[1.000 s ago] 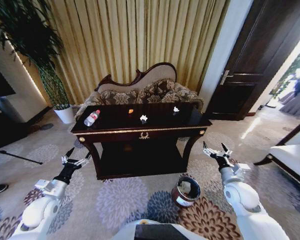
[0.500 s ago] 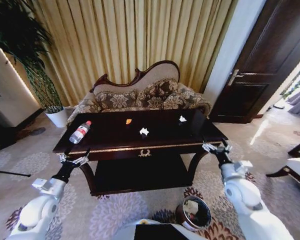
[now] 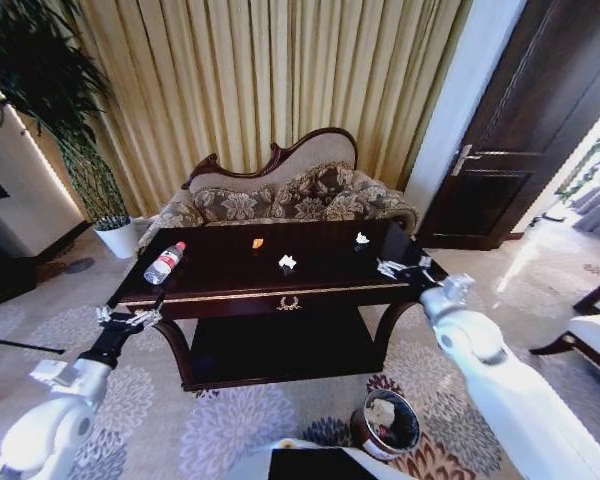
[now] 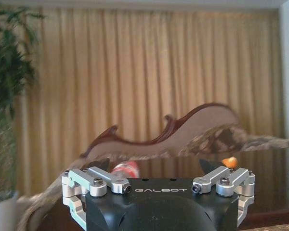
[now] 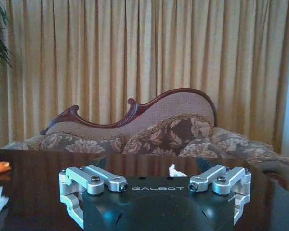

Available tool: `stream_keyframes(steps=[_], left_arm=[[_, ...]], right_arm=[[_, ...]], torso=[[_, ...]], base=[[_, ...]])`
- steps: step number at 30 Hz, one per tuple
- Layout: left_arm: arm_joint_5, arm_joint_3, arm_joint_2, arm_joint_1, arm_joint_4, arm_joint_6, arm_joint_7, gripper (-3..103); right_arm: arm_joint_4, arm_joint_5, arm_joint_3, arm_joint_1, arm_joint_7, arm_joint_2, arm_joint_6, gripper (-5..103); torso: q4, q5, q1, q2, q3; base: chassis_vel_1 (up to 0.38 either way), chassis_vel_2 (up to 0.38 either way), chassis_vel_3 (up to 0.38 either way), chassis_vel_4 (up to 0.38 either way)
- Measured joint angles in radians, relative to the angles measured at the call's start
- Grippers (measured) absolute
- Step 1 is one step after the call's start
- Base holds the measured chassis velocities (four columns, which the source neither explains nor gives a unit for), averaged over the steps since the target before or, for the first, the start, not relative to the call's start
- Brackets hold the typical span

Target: Move to the front of the table and place the trash on the table into the trash bin.

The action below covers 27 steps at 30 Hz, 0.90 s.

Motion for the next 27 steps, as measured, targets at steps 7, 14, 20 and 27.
stream_keyframes(steps=[7, 14, 20, 27], left_arm=[[-0.083, -0.050, 0.060, -0.048, -0.063, 0.190, -0.103, 100], [-0.103, -0.049, 0.131, -0.070, -0.045, 0.204, -0.111, 100], [-0.103, -0.042, 0.155, -0.086, -0.008, 0.168, -0.091, 100], [-0.103, -0.040, 0.144, -0.084, -0.005, 0.151, -0.077, 100]], right_arm=[[-0.074, 0.038, -0.025, 0.121, 0.000, 0.008, -0.053, 100], [-0.145, 0.073, -0.068, 0.212, 0.000, 0.010, -0.078, 100], [-0.226, 0.075, -0.161, 0.313, 0.000, 0.052, -0.107, 100], [-0.374, 0.077, -0.309, 0.505, 0.000, 0.086, -0.111, 100]], torso=[[-0.0008, -0.0001, -0.001, 0.001, -0.001], [-0.0006, -0.0001, -0.001, 0.001, 0.000], [-0.0003, -0.0003, -0.001, 0.001, 0.000], [-0.0002, -0.0002, -0.001, 0.001, 0.000]], base=[[0.000, 0.000, 0.000, 0.000], [0.000, 0.000, 0.000, 0.000], [0.000, 0.000, 0.000, 0.000], [0.000, 0.000, 0.000, 0.000]])
